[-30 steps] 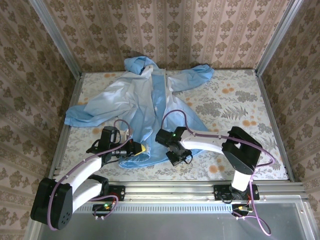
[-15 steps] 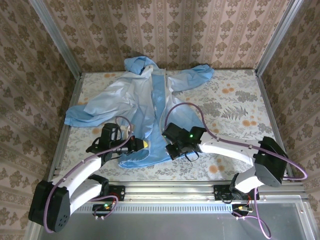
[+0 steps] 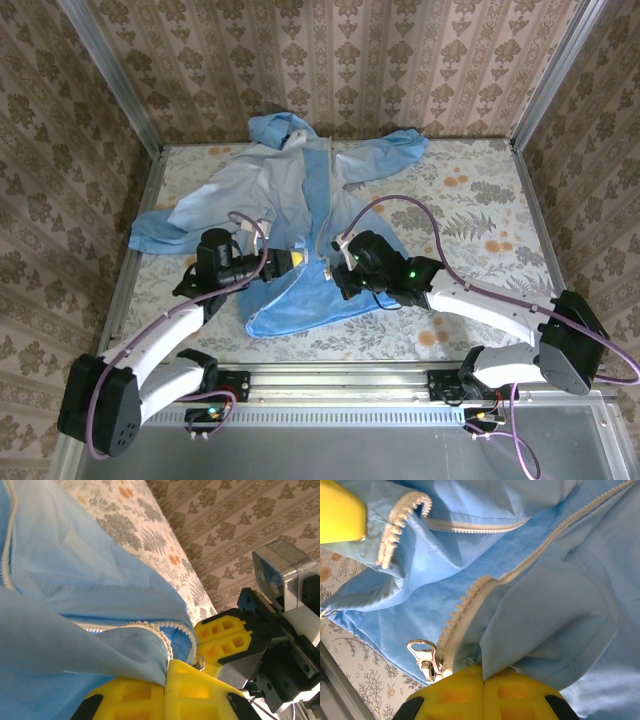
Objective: Zip up the jacket
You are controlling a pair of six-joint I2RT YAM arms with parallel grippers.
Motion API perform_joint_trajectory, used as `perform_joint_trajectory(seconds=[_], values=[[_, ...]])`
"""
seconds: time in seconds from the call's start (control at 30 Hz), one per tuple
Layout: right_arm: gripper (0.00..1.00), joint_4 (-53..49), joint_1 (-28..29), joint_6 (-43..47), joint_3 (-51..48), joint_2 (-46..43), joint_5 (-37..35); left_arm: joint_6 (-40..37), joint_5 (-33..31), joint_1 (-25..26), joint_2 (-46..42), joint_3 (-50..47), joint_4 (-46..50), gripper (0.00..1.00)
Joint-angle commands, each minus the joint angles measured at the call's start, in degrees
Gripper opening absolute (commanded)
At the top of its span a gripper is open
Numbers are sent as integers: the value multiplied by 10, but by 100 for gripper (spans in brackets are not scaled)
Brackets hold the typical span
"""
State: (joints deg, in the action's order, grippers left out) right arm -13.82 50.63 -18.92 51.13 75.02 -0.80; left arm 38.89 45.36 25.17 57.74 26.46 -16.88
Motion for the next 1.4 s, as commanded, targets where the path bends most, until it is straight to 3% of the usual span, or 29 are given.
perform_joint_trajectory(seconds=[0.0,0.17,0.53,0.7,0.87,1.1,1.37], values=[[0,21,-2,21,13,1,6,-23,-6,33,2,21,-72,0],[0,24,-2,23,16,10,11,-67,-45,80,13,38,-33,0],[0,29,-8,6,17,13,2,-94,-55,147,25,50,32,0],[0,36,-18,-14,10,12,7,-107,-71,146,-35,35,74,0],[0,49,-21,-23,3,11,16,-87,-69,119,-79,12,47,0],[0,67,-21,-29,-4,13,31,-64,-113,88,-51,31,78,0],[0,70,-22,-56,2,24,33,-26,-129,89,-21,23,8,0]])
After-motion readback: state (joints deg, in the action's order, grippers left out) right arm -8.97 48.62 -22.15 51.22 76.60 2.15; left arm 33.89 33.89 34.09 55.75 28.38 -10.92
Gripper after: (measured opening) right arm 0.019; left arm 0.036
